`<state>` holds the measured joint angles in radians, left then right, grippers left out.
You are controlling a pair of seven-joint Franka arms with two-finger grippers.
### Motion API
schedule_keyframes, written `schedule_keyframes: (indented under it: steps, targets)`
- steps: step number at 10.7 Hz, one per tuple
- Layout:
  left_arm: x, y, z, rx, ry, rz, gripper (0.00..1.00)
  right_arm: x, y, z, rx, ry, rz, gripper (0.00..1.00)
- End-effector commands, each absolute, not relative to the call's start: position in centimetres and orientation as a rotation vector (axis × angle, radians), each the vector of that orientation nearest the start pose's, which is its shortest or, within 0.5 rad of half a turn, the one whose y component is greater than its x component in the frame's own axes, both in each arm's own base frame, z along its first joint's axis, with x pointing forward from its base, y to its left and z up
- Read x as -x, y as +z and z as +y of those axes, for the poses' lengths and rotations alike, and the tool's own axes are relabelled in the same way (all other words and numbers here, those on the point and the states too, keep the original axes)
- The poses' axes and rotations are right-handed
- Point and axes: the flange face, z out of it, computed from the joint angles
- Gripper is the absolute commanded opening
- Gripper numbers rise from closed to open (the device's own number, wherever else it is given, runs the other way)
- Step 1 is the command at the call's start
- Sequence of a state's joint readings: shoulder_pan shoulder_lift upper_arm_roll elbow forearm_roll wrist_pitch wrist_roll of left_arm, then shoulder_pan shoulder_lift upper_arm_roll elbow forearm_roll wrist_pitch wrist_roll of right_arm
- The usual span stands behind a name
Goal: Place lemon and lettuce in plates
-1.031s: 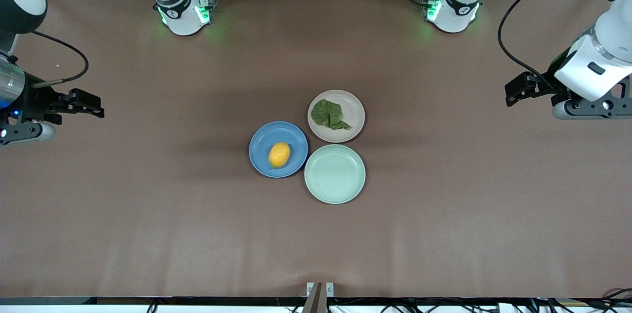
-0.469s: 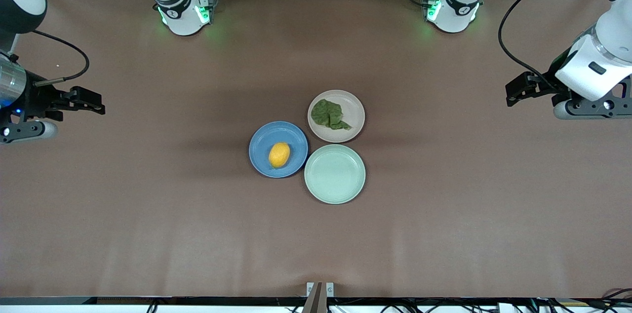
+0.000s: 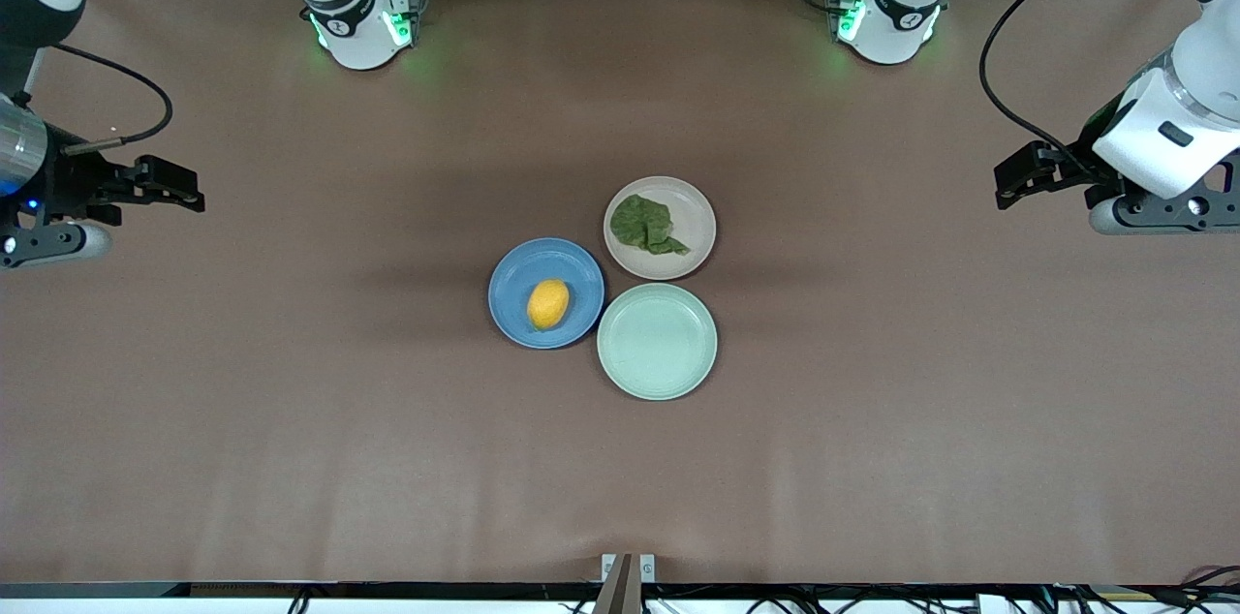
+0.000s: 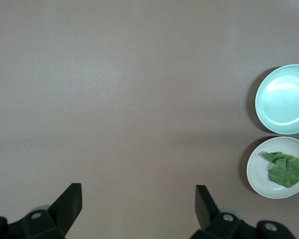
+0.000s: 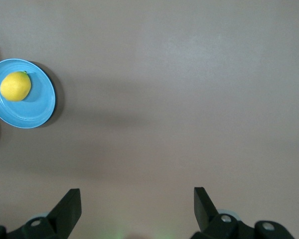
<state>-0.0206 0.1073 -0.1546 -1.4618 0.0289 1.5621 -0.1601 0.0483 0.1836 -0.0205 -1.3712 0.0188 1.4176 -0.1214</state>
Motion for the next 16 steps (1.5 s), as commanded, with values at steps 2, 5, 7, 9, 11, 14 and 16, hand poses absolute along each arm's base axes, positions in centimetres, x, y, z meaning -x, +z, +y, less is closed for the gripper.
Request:
schedule_keyframes:
  steps: [2,5,7,9,11,14,16]
  targets:
    - [-57.3,62.1,-9.1,3.135,0.007,0.054,1.0,-57.7,61.7,1.9,3.122,0.19,-0.216,1.0]
    - [-57.3,62.1,-8.9,3.135,0.007,0.049,1.0,-57.2,62.4,1.8,3.122,0.182,-0.212,1.0]
    - [-57.4,62.0,-8.9,3.134,0.009,0.047,1.0,-57.2,62.4,1.9,3.121,0.182,-0.214,1.0]
    - [-57.4,62.1,-8.7,3.116,0.002,0.048,1.0,-57.2,62.4,1.9,3.122,0.18,-0.217,1.0]
    - [-57.2,62.3,-9.2,3.102,-0.006,0.064,1.0,-57.2,62.0,1.9,3.121,0.189,-0.217,1.0]
    - [-56.5,63.6,-9.0,3.101,-0.039,0.059,1.0,-57.2,62.1,1.9,3.121,0.185,-0.217,1.0]
    - [-55.9,64.4,-9.1,3.102,-0.058,0.056,1.0,-57.2,62.1,1.9,3.121,0.185,-0.217,1.0]
